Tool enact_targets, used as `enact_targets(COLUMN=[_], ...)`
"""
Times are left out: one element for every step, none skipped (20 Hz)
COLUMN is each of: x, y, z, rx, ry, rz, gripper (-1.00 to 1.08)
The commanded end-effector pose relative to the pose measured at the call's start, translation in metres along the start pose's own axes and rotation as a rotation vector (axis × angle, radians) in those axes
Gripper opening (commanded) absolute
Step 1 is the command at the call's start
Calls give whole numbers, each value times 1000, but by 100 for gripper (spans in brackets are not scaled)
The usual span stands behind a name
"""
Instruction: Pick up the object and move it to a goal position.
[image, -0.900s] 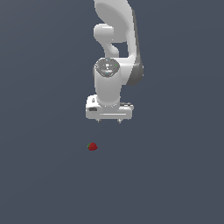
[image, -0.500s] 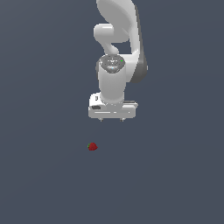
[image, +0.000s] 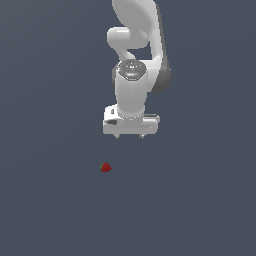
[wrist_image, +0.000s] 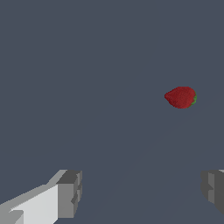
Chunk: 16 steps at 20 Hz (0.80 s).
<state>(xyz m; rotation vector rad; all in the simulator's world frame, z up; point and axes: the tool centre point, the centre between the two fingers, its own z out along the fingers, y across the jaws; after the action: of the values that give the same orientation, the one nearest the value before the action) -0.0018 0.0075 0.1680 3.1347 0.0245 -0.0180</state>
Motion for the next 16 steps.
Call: enact_targets(x=[1, 2, 3, 4, 5, 7, 8, 10, 11, 13, 15, 17, 19, 21, 24, 26], y=[1, 2, 3, 4, 6, 7, 9, 10, 12, 14, 16, 19, 21, 24, 27, 30], z=[1, 2, 2, 3, 4, 6, 7, 8, 10, 11, 13, 15, 17, 19, 22, 24], rx=[0, -1, -1, -1, -1, -1, -2, -2, -2, -3, -3, -3, -3, -4, -4, -4], ry=[0, 0, 0, 0, 0, 0, 0, 0, 0, 0, 1, 1, 1, 1, 1, 1], rz=[-9, -16, -23, -32, -41, -52, -63, -76, -90, -105, -120, -137, -155, -175, -195, -216], gripper=[100, 100, 100, 100, 100, 100, 100, 100, 100, 100, 100, 100, 100, 100, 100, 100])
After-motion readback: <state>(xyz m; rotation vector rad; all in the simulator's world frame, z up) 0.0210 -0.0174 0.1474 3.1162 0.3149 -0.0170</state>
